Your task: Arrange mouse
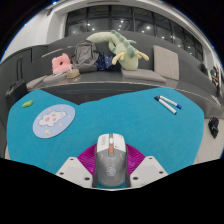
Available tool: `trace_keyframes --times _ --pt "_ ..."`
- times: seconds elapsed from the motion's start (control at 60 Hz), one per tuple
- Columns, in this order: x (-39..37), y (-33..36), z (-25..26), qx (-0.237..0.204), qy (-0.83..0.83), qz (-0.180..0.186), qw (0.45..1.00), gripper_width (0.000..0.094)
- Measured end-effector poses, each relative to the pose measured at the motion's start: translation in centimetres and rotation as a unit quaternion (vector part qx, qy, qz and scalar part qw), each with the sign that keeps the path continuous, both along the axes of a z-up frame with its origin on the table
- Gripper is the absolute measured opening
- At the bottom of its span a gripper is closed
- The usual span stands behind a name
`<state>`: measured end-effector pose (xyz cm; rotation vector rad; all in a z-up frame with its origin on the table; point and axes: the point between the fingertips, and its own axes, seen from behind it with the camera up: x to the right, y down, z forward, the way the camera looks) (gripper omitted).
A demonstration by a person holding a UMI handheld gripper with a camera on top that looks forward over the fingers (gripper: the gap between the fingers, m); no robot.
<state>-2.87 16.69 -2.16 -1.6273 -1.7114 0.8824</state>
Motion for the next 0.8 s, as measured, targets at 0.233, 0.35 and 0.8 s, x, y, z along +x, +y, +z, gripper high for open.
trace_keyframes --times 0.233,0.35,0.8 --pt "-1.6 -8.9 13.2 -0.081 0.080 0.054 0.992 0.0366" --pt "-3.2 -15.5 14.5 -0.116 0.067 0.090 0.987 0.0367" --pt "-11.3 -24.0 1.1 -0.057 -0.016 0.069 0.996 0.0399"
